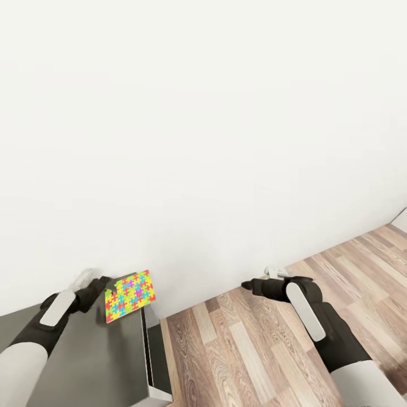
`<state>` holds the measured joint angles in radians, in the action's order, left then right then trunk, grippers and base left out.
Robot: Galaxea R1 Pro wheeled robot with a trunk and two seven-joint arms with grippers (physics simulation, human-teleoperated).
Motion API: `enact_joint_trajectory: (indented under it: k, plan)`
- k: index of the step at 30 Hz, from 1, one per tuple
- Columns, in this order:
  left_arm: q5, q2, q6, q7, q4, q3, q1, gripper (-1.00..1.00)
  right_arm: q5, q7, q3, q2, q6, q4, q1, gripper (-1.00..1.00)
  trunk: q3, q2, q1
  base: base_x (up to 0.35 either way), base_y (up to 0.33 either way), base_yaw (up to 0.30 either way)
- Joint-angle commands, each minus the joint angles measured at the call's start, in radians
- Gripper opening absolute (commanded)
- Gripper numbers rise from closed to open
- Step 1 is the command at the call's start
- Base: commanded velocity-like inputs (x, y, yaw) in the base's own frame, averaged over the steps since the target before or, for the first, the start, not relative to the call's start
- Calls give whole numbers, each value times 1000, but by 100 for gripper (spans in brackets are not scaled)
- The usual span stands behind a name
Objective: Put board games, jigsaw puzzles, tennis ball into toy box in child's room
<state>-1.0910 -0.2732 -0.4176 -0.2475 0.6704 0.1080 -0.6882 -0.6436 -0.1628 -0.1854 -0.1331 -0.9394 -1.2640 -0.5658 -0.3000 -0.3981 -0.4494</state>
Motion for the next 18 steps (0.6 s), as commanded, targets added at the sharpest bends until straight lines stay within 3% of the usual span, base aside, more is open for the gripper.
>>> enact_joint_trajectory:
  k: [1,3,6,8,9,11,14,18]
  plan:
    - [-12,-3,-23,-7,44,23,22,100,-10,8,-7,2,-2,12,-3,100,-2,-2,-1,0,0,0]
    - [-13,-7,-56,-4,130,69,67,100,-10,40,-13,7,-2,32,-5,100,-2,-2,-1,0,0,0]
    - [-14,-7,-70,-3,174,93,89,100,-10,55,-15,10,-2,38,-6,100,-2,-2,-1,0,0,0]
    - [-16,-5,-91,-1,254,139,127,100,-11,85,-18,14,-2,50,-7,100,-2,-2,-1,0,0,0]
    - [-16,-5,-91,-1,254,139,127,100,-11,85,-18,14,-2,50,-7,100,-2,-2,-1,0,0,0]
    - [-26,-1,-104,1,321,173,156,100,-11,121,-20,17,-2,59,-8,100,-2,-2,-1,0,0,0]
    - [-35,2,-108,1,347,185,166,100,-11,141,-20,17,-2,61,-8,100,-2,-2,-1,0,0,0]
    - [-82,14,-117,-4,399,211,187,100,-10,200,-23,18,-2,56,-6,100,-2,-2,-1,0,0,0]
